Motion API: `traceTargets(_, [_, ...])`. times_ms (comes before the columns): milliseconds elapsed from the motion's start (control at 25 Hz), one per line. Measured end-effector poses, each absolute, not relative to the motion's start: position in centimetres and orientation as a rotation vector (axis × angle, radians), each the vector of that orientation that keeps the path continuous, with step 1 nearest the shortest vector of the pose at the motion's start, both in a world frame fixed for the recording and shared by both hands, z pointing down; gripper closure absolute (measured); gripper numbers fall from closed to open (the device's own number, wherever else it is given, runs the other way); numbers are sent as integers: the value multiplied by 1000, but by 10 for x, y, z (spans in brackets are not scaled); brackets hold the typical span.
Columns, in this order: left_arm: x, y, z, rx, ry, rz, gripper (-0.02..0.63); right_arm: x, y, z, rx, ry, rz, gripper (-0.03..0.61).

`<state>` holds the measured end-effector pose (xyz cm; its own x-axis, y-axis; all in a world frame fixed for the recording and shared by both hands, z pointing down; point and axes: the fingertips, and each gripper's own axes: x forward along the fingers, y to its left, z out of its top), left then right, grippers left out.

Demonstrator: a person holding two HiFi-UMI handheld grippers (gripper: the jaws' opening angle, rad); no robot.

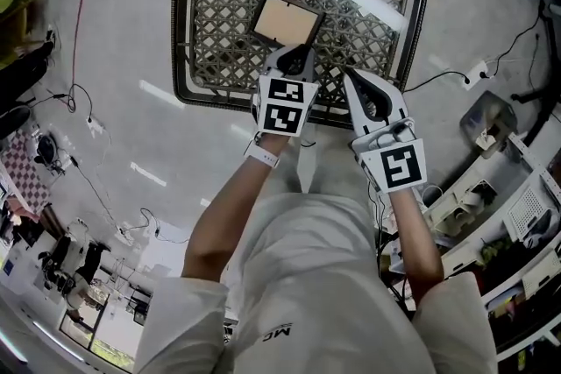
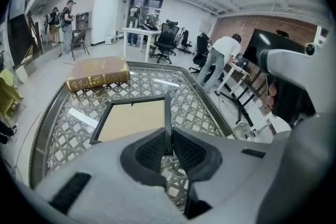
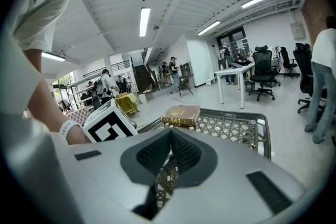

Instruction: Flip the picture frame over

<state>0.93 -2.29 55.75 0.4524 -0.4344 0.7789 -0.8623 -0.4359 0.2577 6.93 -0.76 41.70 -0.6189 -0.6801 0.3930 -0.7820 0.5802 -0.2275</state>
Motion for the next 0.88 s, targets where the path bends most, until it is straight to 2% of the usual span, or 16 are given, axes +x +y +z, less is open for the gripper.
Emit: traceTargets(880, [23,-43,507,1977,-965,345,560,77,-8,415,1232,-2514,550,561])
